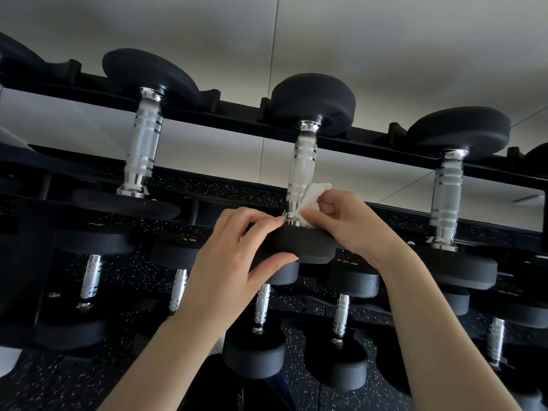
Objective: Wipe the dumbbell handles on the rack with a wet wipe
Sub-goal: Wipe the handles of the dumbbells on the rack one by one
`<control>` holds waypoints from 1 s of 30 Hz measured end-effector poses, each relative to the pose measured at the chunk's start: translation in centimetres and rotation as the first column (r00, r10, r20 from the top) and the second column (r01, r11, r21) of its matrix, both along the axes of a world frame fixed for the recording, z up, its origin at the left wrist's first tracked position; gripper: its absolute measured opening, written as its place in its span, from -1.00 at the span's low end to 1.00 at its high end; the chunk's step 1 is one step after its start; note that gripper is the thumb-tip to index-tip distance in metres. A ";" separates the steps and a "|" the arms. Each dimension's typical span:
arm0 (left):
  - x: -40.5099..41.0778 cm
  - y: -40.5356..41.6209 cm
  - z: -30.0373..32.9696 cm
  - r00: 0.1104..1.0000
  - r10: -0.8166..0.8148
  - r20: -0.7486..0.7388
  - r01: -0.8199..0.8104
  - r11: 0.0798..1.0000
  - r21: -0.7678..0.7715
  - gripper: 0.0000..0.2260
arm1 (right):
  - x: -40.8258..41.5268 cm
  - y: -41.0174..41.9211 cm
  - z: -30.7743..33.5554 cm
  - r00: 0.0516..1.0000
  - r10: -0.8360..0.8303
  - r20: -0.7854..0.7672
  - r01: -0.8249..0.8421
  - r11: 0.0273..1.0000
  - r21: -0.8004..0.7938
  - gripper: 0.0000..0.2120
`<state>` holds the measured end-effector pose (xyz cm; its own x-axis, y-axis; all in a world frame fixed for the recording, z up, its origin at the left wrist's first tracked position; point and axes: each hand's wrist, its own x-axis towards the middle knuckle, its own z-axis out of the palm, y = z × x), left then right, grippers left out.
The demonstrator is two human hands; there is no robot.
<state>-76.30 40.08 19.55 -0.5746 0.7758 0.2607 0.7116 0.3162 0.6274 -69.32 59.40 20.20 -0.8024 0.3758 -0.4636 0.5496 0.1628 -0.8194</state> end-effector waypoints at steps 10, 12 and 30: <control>-0.2 -0.1 -0.4 1.000 -0.005 -0.006 0.006 0.999 0.035 -0.57 | 0.2 -1.2 2.8 0.997 0.040 -0.066 -0.001 0.866 0.500 -0.86; -0.1 0.0 -0.5 1.000 0.003 0.016 -0.004 0.999 0.046 -0.57 | 0.0 -1.4 2.9 0.993 0.039 -0.115 0.027 0.854 0.520 -0.89; 0.5 -0.1 -1.3 0.949 0.162 0.272 -0.204 0.970 0.134 -0.57 | -5.3 -3.2 4.4 0.864 0.263 0.430 -0.498 0.576 0.648 -0.82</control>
<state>-75.76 39.98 18.28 -0.7667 0.6114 0.1959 0.4585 0.3078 0.8337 -74.64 56.19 24.61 -0.8445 0.3642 -0.3927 0.4569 0.8724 -0.1735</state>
